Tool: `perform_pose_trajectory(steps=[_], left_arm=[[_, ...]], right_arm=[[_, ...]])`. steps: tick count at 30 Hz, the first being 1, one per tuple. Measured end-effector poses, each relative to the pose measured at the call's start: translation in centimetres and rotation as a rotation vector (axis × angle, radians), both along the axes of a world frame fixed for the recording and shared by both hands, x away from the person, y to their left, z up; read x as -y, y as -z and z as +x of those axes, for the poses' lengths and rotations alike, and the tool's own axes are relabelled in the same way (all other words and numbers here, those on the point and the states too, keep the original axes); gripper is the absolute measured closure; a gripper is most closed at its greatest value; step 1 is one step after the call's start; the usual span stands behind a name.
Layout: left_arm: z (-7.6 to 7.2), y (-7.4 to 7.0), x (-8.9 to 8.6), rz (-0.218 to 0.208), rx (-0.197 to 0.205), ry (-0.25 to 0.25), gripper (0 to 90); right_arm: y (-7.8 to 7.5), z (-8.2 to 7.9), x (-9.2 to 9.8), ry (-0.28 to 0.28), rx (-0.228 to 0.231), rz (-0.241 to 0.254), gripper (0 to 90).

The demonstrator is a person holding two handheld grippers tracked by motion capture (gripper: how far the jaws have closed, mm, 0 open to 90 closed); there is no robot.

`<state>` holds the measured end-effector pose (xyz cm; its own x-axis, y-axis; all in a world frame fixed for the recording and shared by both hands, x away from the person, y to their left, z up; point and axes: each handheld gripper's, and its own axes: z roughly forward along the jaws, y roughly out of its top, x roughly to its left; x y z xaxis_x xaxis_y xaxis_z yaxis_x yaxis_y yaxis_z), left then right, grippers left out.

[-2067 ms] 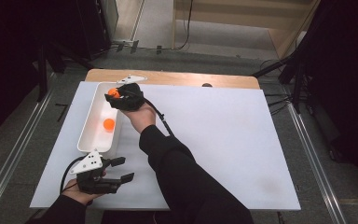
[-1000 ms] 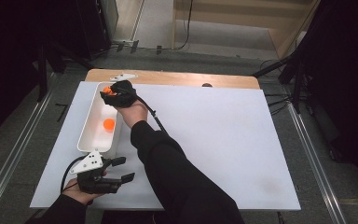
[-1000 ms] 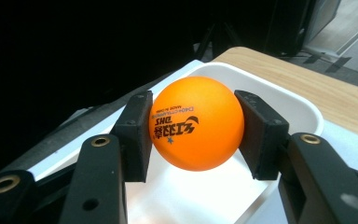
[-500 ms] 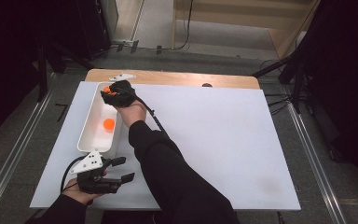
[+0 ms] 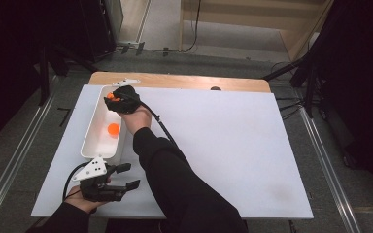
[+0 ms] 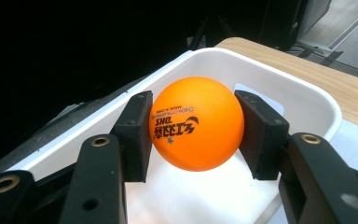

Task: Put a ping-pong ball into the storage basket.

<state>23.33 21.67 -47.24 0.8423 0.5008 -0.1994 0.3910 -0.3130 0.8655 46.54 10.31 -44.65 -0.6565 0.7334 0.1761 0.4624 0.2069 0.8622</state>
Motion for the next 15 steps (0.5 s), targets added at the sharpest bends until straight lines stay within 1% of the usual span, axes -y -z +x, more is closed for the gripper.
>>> perform_pose_trajectory(steps=[2, 10, 11, 12, 13, 15], left_arm=[[-0.02, -0.02, -0.01, 0.004, 0.000, 0.000, 31.4], [-0.03, -0.02, -0.03, 0.002, 0.001, 0.002, 31.4], [-0.03, -0.05, -0.06, 0.008, -0.001, 0.002, 31.4], [-0.02, -0.02, -0.05, 0.003, 0.000, 0.001, 31.4], [-0.02, -0.04, -0.07, 0.008, -0.001, 0.000, 31.4], [-0.01, -0.02, -0.06, 0.004, 0.000, 0.000, 31.4]], right_arm=[[0.02, 0.00, -0.03, 0.000, -0.004, 0.007, 48.2], [0.13, -0.04, -0.14, 0.000, -0.004, 0.006, 47.9], [0.10, -0.02, -0.09, 0.001, -0.002, 0.004, 47.6], [0.07, -0.01, -0.04, 0.003, 0.000, 0.006, 44.8], [0.04, 0.03, 0.01, 0.007, 0.003, 0.014, 39.2], [0.01, 0.16, 0.19, -0.003, -0.004, 0.040, 30.2]])
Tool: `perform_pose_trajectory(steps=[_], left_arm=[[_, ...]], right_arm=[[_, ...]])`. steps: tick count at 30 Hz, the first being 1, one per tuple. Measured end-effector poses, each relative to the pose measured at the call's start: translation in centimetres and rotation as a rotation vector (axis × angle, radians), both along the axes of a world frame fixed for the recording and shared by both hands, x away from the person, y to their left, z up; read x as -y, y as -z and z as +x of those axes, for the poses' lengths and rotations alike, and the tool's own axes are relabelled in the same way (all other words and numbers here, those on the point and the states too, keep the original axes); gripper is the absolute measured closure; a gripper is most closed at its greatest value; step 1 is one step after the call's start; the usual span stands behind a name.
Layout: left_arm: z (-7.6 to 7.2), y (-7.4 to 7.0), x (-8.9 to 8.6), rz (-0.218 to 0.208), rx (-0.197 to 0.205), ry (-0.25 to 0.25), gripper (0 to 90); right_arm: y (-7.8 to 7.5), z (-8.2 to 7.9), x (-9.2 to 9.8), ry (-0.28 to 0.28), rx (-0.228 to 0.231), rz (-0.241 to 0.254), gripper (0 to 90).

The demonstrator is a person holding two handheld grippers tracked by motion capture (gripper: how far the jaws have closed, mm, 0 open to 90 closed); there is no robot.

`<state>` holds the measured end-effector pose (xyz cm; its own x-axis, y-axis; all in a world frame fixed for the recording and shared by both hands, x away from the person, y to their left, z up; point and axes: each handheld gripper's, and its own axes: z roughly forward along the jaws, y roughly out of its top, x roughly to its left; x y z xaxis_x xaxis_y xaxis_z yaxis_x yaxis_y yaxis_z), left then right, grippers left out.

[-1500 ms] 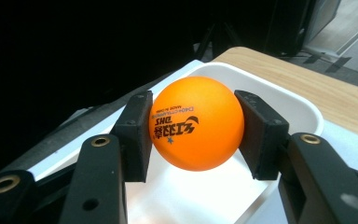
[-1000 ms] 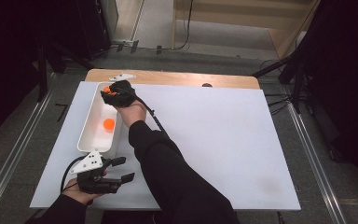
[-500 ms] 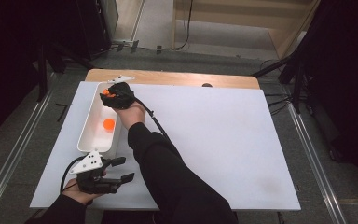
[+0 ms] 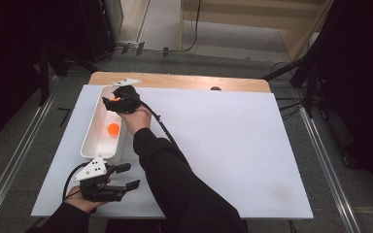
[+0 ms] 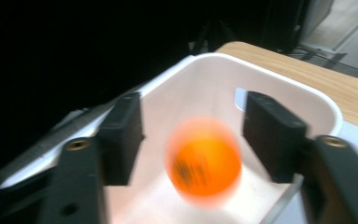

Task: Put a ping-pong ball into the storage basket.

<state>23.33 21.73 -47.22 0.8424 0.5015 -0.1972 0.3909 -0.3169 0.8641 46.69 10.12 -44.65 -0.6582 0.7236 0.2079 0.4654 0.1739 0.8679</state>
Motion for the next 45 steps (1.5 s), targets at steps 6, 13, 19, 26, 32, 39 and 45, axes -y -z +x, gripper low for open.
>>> perform_pose_trajectory(steps=[6, 13, 19, 26, 32, 39, 45], left_arm=[[0.1, 0.1, 0.1, -0.004, -0.001, 0.001, 31.4], [0.0, 0.0, 0.0, -0.001, 0.003, -0.003, 31.4], [0.1, 0.1, 0.1, 0.000, 0.000, -0.002, 31.4], [0.0, 0.1, 0.1, -0.001, 0.002, -0.004, 31.4], [0.0, 0.0, 0.0, 0.005, 0.005, -0.006, 31.4], [0.1, 0.1, 0.1, 0.011, 0.002, -0.004, 31.4], [0.1, 0.1, 0.1, 0.013, 0.000, -0.006, 31.4]], right_arm=[[-0.5, 0.2, 0.8, -0.031, -0.013, 0.036, 21.9], [-1.5, -0.1, 1.9, -0.041, -0.008, 0.040, 21.9], [-1.8, -0.8, 2.6, -0.079, -0.008, 0.029, 21.9], [-1.7, -1.5, 3.3, -0.106, -0.028, 0.014, 21.9], [-2.0, -2.1, 4.2, -0.123, -0.023, 0.023, 21.9], [-2.2, -2.8, 4.9, -0.143, -0.022, 0.000, 21.9], [-2.6, -3.5, 6.0, -0.150, -0.022, 0.023, 21.9]])
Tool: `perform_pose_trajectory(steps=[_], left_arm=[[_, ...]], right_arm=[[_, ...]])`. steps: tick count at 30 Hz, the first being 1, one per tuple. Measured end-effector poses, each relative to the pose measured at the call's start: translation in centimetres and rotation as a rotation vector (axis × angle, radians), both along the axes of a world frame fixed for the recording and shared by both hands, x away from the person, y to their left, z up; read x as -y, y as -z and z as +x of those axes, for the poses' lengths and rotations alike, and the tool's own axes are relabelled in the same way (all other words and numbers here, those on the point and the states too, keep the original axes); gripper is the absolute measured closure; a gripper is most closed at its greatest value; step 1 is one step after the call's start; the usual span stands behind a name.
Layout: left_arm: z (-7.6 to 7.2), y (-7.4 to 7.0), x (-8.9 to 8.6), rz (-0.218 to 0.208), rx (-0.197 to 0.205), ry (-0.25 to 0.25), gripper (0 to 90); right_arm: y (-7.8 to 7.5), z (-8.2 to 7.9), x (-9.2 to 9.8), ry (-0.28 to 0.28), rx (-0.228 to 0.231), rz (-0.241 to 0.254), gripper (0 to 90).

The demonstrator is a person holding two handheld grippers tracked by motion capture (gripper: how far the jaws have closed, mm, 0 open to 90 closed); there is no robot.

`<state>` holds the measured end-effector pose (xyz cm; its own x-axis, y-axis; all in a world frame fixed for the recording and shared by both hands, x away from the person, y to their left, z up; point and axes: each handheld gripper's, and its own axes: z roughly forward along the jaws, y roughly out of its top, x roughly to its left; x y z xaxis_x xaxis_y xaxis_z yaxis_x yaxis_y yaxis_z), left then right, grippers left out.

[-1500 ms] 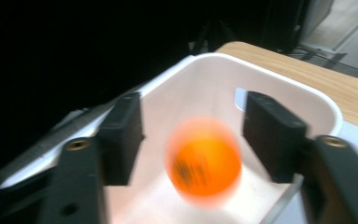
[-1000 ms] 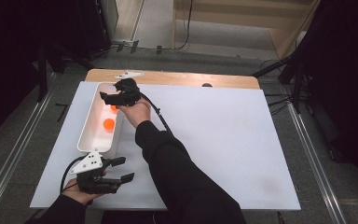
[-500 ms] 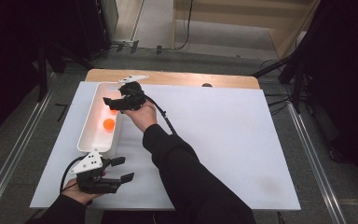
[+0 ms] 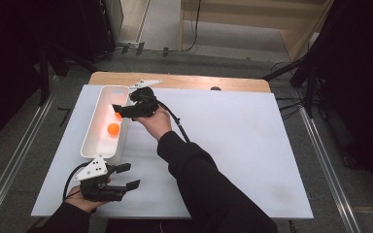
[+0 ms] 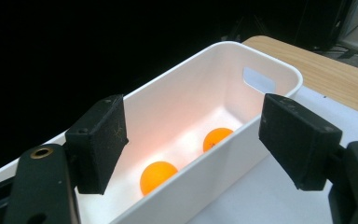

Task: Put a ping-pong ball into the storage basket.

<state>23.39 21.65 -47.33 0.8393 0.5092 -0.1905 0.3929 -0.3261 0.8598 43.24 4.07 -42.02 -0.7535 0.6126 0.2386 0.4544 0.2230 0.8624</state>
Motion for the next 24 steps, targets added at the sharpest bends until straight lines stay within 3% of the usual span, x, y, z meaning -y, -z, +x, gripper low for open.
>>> perform_pose_trajectory(steps=[7, 16, 24], left_arm=[[0.0, 0.0, 0.1, 0.000, 0.000, 0.002, 31.4], [0.0, 0.1, 0.1, -0.004, 0.000, 0.000, 31.4], [0.1, 0.1, 0.1, 0.004, 0.000, -0.001, 31.4]], right_arm=[[-0.1, -1.0, 0.9, -0.035, 0.001, -0.012, 22.0], [-0.4, -1.8, 2.5, -0.042, -0.012, 0.017, 22.0], [-0.4, -2.7, 3.5, -0.060, 0.003, -0.017, 21.9]])
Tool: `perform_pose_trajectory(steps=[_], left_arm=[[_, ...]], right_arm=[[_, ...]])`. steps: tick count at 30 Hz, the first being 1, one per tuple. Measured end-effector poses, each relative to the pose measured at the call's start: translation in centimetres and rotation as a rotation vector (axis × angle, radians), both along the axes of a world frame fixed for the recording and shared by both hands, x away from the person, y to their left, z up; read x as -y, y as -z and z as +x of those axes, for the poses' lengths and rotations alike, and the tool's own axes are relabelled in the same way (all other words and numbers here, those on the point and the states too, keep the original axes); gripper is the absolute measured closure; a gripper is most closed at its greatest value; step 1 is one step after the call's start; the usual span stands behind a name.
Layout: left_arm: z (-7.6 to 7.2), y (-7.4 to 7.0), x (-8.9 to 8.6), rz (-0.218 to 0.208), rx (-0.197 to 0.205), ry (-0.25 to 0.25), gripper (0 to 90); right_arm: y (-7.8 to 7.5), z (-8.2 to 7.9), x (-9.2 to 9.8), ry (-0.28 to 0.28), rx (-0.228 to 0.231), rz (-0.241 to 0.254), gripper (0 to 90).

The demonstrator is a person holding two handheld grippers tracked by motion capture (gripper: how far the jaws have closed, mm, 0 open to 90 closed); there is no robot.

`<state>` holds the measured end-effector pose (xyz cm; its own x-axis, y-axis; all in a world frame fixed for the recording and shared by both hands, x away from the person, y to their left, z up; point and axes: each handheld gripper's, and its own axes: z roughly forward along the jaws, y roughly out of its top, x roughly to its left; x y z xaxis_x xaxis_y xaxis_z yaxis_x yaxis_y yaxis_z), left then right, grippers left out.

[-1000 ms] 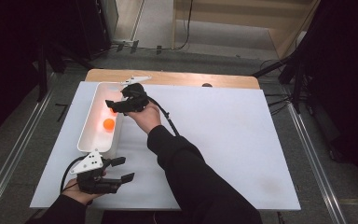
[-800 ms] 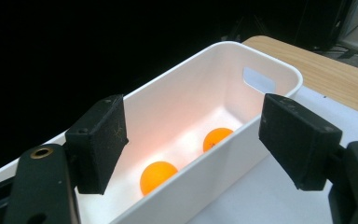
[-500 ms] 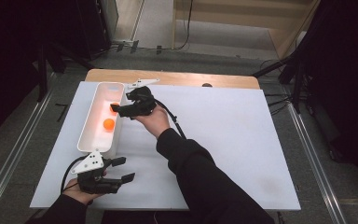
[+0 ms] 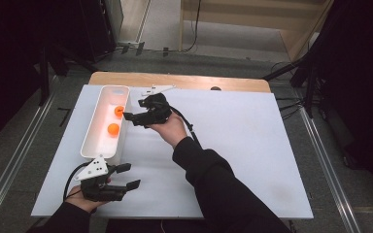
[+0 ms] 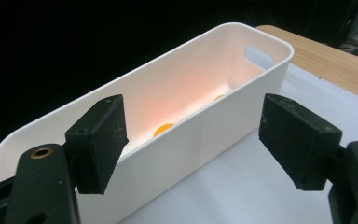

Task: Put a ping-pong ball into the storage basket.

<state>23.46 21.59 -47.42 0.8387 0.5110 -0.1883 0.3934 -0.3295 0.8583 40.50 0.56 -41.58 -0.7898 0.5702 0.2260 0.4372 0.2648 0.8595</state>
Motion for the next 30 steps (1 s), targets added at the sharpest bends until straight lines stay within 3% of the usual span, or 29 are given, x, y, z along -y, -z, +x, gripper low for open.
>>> perform_pose_trajectory(steps=[16, 30], left_arm=[[0.0, 0.1, 0.0, 0.002, -0.002, -0.004, 31.4], [0.1, 0.1, 0.0, 0.008, 0.001, -0.010, 31.4]], right_arm=[[-0.4, -2.1, 2.4, -0.034, -0.006, 0.007, 21.9], [0.5, -3.4, 4.2, -0.047, -0.024, -0.017, 21.9]])
